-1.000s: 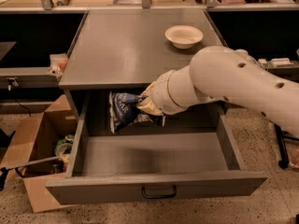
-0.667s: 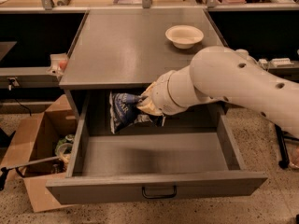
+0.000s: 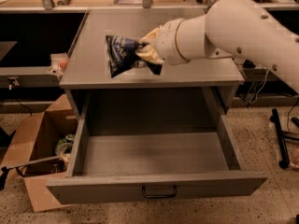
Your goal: Pick blue chip bag from top drawer and place on counter
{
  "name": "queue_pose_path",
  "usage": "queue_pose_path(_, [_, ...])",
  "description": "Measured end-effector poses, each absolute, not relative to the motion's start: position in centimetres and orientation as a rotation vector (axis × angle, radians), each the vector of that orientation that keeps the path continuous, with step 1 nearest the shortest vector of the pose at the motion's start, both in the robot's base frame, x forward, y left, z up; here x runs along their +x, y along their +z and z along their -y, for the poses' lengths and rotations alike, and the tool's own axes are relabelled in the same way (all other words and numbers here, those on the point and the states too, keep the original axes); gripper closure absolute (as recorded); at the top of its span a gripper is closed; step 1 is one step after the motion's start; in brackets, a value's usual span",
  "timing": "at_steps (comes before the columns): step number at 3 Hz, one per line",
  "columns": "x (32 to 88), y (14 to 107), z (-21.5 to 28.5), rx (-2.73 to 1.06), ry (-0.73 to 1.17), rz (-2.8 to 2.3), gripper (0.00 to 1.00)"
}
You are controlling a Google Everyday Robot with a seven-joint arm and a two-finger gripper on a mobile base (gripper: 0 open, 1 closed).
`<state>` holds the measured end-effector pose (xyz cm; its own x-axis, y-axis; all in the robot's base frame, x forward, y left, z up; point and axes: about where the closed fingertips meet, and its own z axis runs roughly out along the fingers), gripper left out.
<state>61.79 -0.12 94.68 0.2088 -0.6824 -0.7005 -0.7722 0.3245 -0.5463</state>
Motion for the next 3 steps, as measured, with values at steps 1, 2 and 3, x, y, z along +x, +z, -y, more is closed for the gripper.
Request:
queue_pose_path(1, [67.8,95.8,-0.3,-1.326,0.129,-1.475,1.00])
queue_pose_path(2, [73.5,93.2,-0.7,-1.258,0.183,-1.531,1.00])
queue_pose_path(3, [77.7,89.5,-1.0,-1.204,0.234,-1.630,0.83])
